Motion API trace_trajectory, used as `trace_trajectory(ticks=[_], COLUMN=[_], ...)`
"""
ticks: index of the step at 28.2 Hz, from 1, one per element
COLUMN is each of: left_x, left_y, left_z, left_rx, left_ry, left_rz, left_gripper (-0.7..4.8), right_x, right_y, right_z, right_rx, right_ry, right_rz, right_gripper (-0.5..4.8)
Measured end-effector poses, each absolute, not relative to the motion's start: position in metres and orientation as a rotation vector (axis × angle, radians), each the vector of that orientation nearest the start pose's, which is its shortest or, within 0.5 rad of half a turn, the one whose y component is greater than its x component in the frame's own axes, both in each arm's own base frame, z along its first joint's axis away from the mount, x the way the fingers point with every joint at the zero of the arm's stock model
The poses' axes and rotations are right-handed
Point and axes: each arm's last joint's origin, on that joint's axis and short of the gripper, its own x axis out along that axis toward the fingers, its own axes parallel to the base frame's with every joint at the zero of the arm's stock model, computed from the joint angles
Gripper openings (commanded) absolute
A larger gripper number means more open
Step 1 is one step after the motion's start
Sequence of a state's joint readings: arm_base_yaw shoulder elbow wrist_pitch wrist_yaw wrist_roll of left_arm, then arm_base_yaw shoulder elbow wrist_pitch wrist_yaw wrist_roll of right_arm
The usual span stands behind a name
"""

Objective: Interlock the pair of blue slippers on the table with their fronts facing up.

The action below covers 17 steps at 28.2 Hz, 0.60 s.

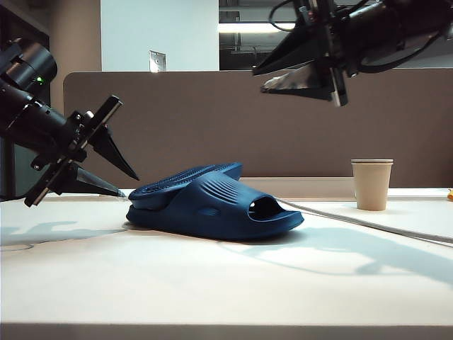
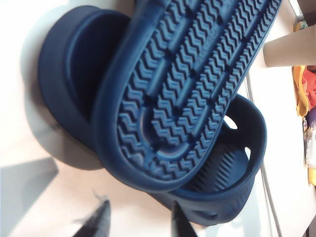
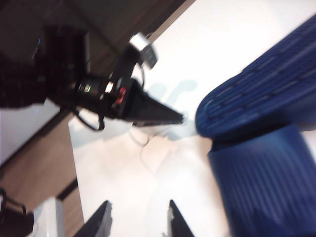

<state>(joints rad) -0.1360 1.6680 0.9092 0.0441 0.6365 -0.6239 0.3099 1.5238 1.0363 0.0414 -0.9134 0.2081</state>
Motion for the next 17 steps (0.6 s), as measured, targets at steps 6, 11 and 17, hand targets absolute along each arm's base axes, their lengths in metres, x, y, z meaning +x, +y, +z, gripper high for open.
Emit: trace_trajectory(ticks=[6, 11, 17], left_x=[0.329, 0.336, 0.341], left_y=[-0.062, -0.063, -0.065], left_z=[0.18, 0.164, 0.15], left_rx=[-0.758, -0.814, -0.851], left_ry=[0.926, 0.958, 0.979], left_rz=[-0.494, -0.468, -0.467], left_gripper=[2.1, 2.25, 2.24], right_x=[0.298, 0.294, 0.294], right_y=[0.137, 0.145, 0.145], right_z=[0.261, 0.261, 0.259], right_rx=[0.228, 0.208, 0.21], right_ry=[0.616, 0.618, 0.635], right_rz=[1.136, 1.154, 1.144], right_gripper=[1.48, 1.48, 1.48])
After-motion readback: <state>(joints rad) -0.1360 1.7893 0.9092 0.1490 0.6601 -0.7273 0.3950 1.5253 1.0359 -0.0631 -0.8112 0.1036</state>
